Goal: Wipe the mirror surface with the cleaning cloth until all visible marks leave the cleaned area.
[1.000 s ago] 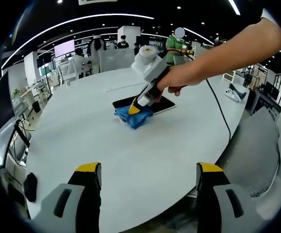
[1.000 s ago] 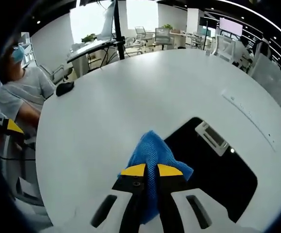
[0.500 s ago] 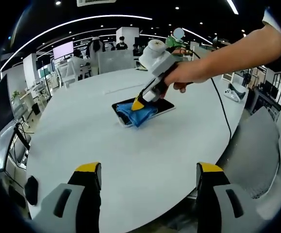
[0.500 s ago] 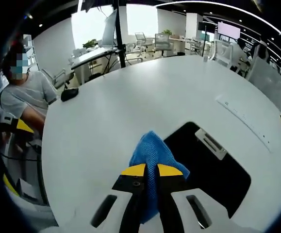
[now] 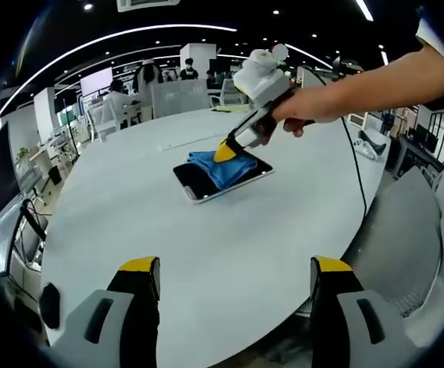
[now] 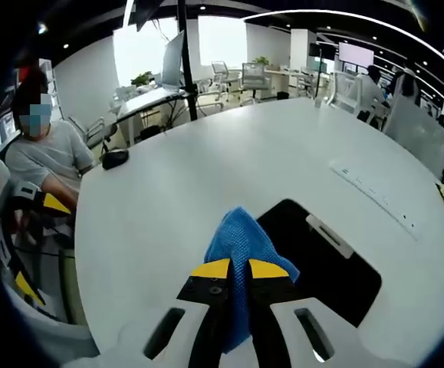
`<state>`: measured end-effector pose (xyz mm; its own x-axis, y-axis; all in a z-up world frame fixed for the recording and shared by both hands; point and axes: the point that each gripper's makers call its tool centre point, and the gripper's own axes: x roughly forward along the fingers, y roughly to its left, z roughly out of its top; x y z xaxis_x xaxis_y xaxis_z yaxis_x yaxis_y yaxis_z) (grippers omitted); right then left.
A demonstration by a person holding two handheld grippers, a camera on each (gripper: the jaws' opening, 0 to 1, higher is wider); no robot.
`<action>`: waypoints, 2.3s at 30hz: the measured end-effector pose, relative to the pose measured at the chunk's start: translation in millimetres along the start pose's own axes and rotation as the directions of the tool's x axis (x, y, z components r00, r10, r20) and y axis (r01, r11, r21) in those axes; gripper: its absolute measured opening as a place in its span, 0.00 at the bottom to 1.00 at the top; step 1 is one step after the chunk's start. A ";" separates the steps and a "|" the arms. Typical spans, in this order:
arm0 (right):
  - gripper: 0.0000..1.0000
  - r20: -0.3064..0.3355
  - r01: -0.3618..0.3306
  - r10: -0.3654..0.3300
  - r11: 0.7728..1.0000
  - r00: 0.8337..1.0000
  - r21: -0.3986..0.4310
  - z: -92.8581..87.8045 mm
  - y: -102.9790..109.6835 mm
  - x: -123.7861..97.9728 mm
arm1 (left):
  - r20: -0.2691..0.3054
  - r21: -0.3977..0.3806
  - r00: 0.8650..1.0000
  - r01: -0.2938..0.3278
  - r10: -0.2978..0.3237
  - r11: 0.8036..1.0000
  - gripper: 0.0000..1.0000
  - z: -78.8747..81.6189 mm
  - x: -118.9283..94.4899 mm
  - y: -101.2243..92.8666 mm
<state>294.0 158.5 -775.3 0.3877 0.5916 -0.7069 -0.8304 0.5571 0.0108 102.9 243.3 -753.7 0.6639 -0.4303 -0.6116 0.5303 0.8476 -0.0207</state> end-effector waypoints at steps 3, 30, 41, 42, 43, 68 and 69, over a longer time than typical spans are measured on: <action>0.03 0.011 -0.001 0.001 1.000 1.000 0.003 0.1 -3.3 -3.7 | -0.001 0.005 1.000 0.003 -0.003 1.000 0.81 1.2 0.9 -0.7; 0.03 0.071 0.074 -0.077 0.996 0.994 0.046 -44.0 0.2 -96.5 | -0.023 0.049 0.999 0.045 -0.044 0.998 0.81 10.6 18.0 -11.7; 0.03 0.030 0.103 -0.106 0.991 0.994 0.085 -85.8 -12.2 -109.8 | -0.034 0.059 0.998 0.058 -0.056 0.997 0.81 12.4 20.6 -16.4; 0.03 0.023 0.107 -0.109 0.991 0.994 0.087 -90.8 -13.7 -110.5 | -0.035 0.061 0.998 0.059 -0.057 0.996 0.81 12.5 20.7 -16.8; 0.03 0.019 0.108 -0.110 0.990 0.994 0.088 -92.8 -14.3 -110.7 | -0.036 0.063 0.998 0.059 -0.057 0.996 0.81 12.7 20.8 -17.4; 0.05 -0.159 0.142 -0.133 0.989 0.978 0.048 -197.2 -46.3 -94.3 | -0.058 0.072 0.997 0.061 -0.057 0.995 0.81 11.3 21.1 -17.0; 0.05 -0.160 0.139 -0.131 0.990 0.978 0.039 -197.4 -45.8 -93.9 | -0.059 0.072 0.997 0.061 -0.056 0.996 0.81 11.2 21.1 -16.8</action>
<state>216.6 -37.6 -849.1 0.4238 0.4124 -0.8064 -0.7520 0.6564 -0.0595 113.9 216.5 -757.4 0.6007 -0.4584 -0.6550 0.6062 0.7953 -0.0006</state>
